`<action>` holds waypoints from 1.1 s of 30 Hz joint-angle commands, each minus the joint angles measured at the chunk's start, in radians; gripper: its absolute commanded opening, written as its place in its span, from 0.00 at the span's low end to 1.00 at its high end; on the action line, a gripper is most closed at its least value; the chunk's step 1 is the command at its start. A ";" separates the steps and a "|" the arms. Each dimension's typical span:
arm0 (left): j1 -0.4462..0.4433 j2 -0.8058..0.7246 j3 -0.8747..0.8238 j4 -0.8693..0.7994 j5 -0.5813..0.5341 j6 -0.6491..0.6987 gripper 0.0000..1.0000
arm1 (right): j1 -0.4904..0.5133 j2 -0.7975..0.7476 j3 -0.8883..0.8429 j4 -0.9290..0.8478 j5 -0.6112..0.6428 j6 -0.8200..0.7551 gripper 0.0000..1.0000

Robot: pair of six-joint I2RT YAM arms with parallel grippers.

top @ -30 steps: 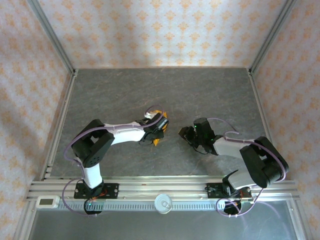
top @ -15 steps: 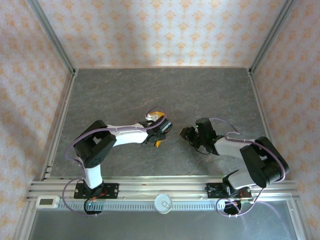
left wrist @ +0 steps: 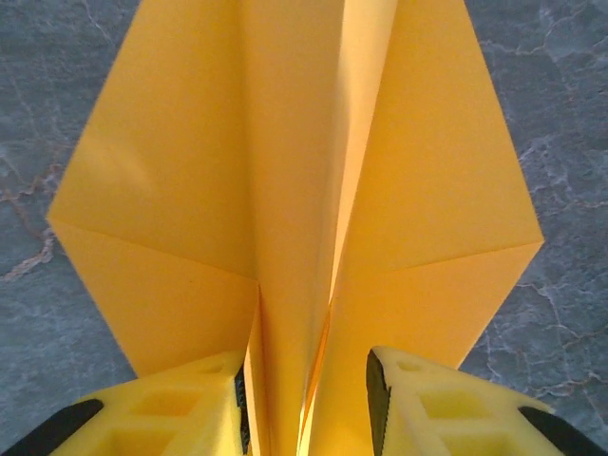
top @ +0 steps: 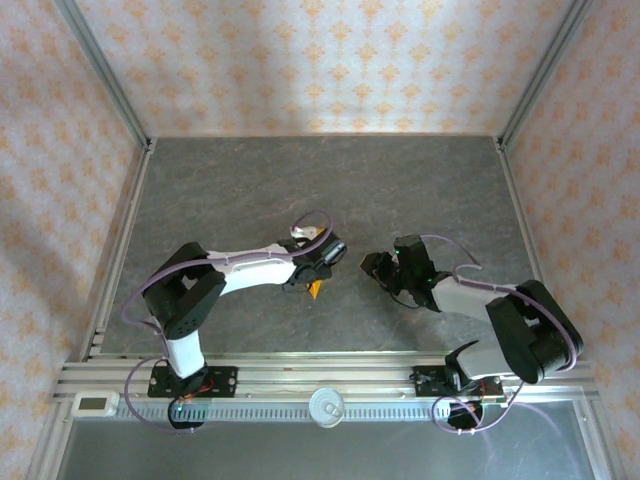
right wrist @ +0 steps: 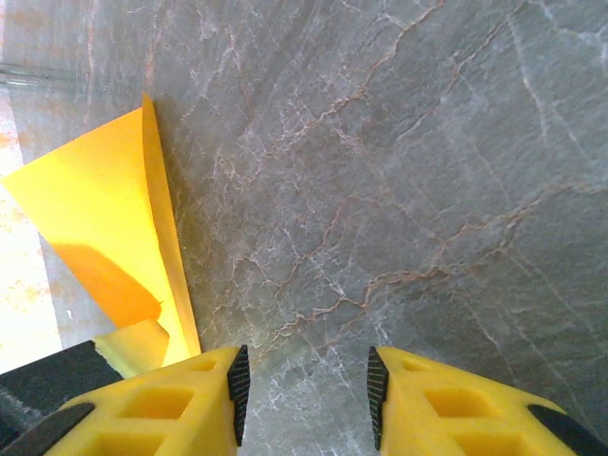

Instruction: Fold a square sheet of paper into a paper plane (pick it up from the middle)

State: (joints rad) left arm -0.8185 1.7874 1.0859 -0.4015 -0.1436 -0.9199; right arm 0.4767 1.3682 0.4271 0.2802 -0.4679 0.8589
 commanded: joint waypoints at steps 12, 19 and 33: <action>-0.005 -0.304 -0.066 -0.004 -0.224 0.106 0.49 | -0.010 -0.224 0.098 -0.239 0.403 -0.122 0.52; 0.125 -0.532 -0.271 0.137 -0.335 0.232 0.65 | -0.089 -0.328 0.122 -0.274 0.767 -0.341 0.78; 0.540 -0.629 -0.484 0.471 -0.471 0.520 0.93 | -0.223 -0.066 -0.102 0.413 1.005 -0.813 0.83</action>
State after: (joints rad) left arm -0.3115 1.1538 0.6247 -0.0586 -0.5503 -0.4782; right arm 0.2642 1.2404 0.3569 0.4610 0.4652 0.1848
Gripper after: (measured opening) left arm 0.924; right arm 0.828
